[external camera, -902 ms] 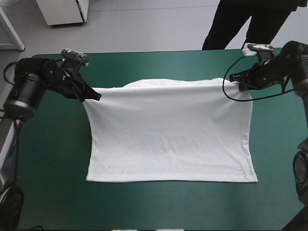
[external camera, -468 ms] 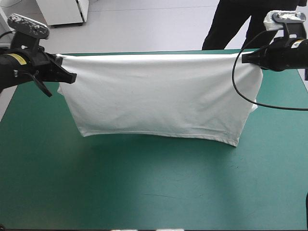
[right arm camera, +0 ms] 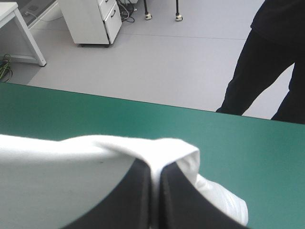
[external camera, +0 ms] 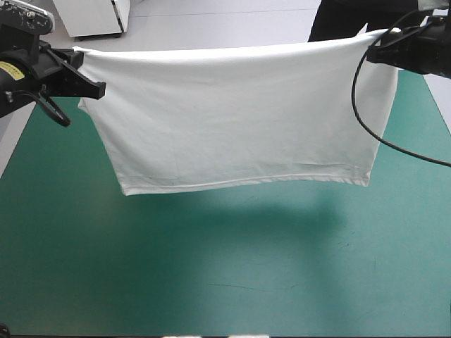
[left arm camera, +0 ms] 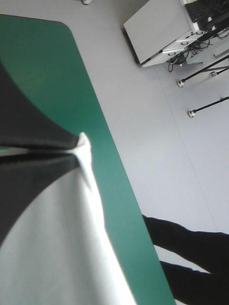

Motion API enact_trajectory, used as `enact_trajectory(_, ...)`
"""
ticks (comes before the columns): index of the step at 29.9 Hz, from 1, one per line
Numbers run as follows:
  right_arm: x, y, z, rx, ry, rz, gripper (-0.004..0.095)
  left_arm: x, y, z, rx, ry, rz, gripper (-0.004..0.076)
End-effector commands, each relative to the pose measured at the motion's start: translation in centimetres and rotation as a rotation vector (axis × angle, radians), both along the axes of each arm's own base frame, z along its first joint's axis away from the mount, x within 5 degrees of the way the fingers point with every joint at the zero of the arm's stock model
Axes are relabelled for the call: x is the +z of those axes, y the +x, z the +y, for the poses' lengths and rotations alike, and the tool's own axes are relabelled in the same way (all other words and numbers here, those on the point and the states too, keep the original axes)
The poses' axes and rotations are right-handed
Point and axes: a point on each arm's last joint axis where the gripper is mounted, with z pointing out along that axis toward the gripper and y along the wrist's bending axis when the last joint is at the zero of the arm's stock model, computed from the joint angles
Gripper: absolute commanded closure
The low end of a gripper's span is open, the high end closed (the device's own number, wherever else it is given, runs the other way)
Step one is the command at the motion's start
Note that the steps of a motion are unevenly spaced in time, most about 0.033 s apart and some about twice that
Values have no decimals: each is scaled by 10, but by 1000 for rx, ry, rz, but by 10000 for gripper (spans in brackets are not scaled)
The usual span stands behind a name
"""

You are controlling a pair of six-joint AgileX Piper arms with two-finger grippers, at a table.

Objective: Fold the cloth

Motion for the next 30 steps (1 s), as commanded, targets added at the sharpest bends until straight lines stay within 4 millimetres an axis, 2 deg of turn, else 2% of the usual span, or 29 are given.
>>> enact_trajectory(1, 18, 5, -3, -29, 31, -167, 921, 23, 6, -1, 5, -46, -221, 746)
enact_trajectory(5, 11, 33, -5, -23, 67, -213, 921, 22, 27, -4, 9, -57, -270, 746)
enact_trajectory(11, -4, 81, -10, -23, 85, -274, 921, 22, 72, -10, 11, -47, -358, 745)
enact_trajectory(16, 1, 111, -15, -34, 60, -359, 921, 23, 103, -14, 14, -55, -412, 745)
enact_trajectory(21, -1, 136, -19, -49, 52, -425, 921, 6, 137, -18, 13, -19, -398, 745)
enact_trajectory(26, -36, 162, -19, -15, 28, -288, 921, -27, 168, -21, 24, 16, -291, 745)
enact_trajectory(30, -68, 177, -16, 36, 12, -124, 921, -51, 178, -24, 12, 8, -137, 746)
